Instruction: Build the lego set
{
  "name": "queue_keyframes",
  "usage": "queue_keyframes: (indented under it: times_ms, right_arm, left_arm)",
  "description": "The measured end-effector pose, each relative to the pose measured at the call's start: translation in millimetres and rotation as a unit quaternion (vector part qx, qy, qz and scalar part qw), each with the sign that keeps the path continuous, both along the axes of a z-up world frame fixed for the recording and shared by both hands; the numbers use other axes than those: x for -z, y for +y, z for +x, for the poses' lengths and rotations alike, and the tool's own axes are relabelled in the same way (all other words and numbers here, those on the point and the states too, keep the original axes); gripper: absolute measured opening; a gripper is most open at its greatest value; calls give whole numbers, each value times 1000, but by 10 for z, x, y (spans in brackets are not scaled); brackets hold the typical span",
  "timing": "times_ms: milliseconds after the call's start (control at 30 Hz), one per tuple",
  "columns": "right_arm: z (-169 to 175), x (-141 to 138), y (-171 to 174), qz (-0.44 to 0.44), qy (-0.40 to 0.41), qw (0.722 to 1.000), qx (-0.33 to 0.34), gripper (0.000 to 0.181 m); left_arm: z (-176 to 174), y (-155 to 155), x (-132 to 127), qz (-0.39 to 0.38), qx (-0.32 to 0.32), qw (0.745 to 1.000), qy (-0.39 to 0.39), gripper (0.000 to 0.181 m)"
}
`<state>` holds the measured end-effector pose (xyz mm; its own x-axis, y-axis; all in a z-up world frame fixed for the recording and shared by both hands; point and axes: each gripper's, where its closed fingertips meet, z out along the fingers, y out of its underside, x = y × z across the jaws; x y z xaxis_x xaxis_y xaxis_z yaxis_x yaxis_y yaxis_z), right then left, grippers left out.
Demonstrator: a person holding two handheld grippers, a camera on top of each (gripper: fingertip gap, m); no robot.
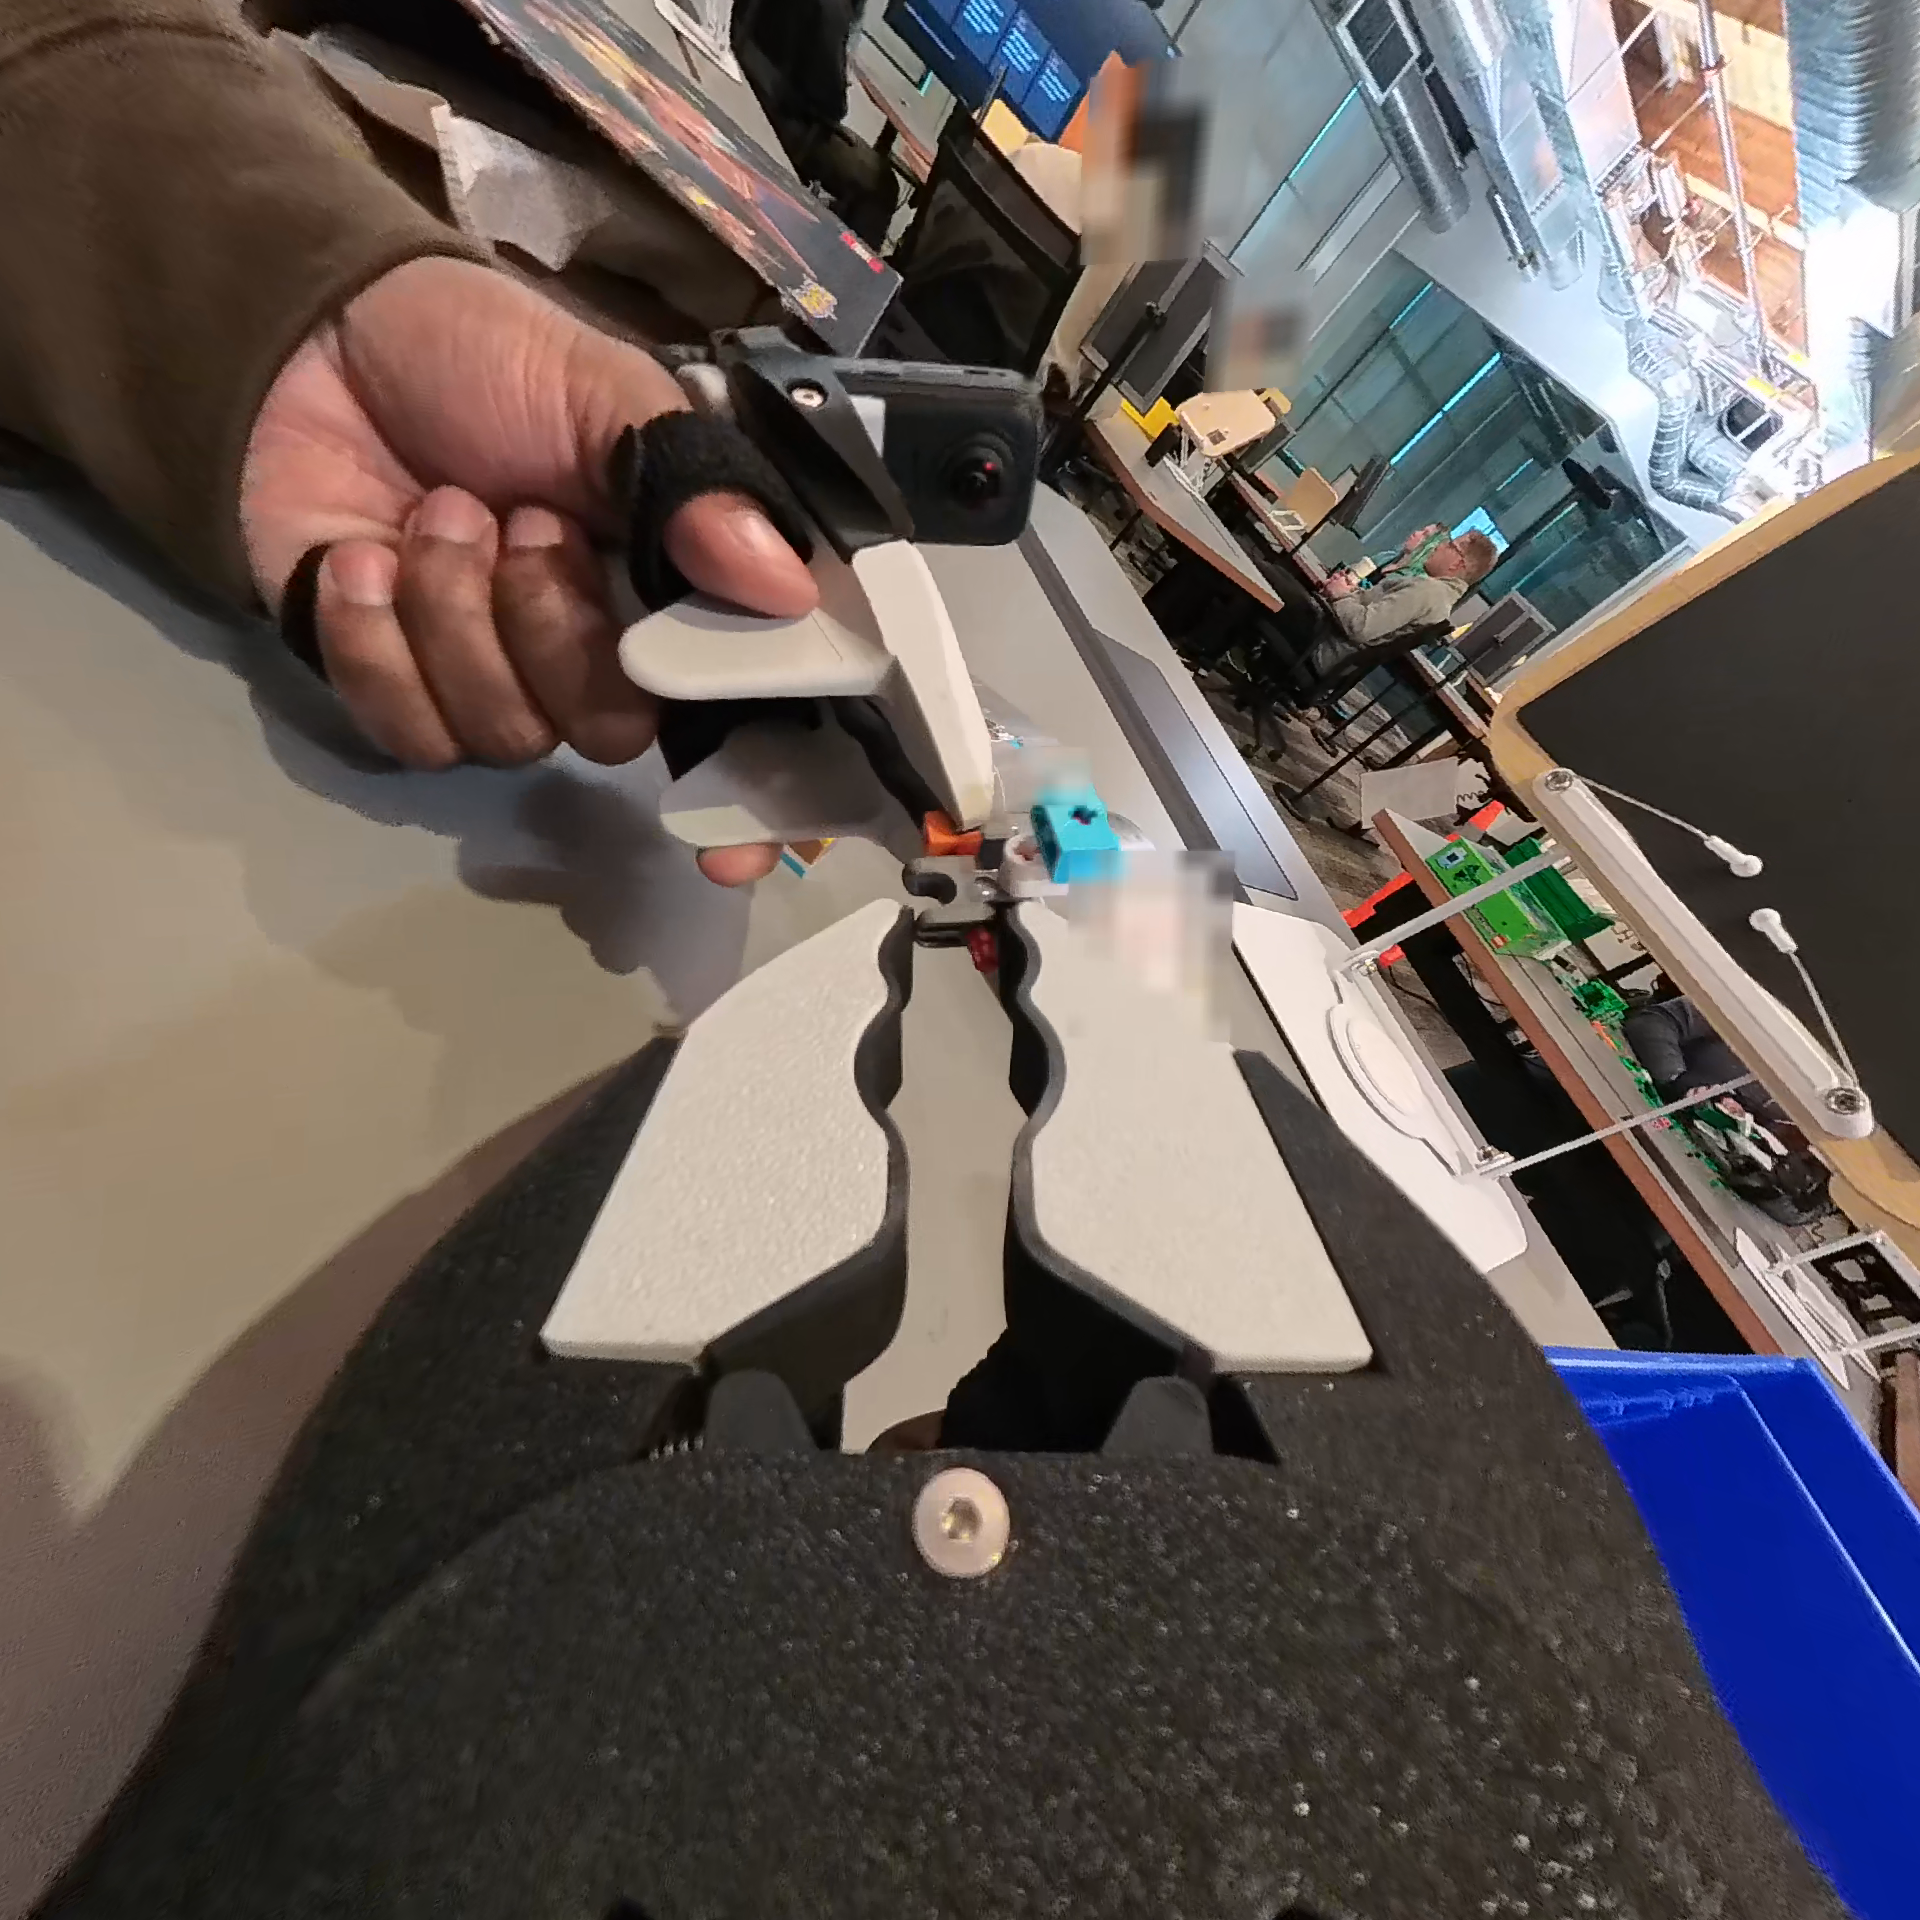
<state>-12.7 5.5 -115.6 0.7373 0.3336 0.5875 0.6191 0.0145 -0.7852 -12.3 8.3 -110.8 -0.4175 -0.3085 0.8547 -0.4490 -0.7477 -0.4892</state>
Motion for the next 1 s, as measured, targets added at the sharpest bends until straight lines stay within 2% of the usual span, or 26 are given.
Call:
queue_keyframes:
  times_ms: [567, 733, 1000]
  right_arm:
    - [25, -94, 34, 30, 50, 998, 29, 15]
    - [14, -150, 30, 55, 41, 997, 48, 15]
    - [-7, -230, -2, 86, 35, 994, 51, 16]
  left_arm:
    - [33, 38, -88, -36, -54, 997, -36, 8]
    - [23, 38, -151, -36, -73, 995, -59, 8]
    - [7, 21, -215, -36, -67, 994, -74, 8]
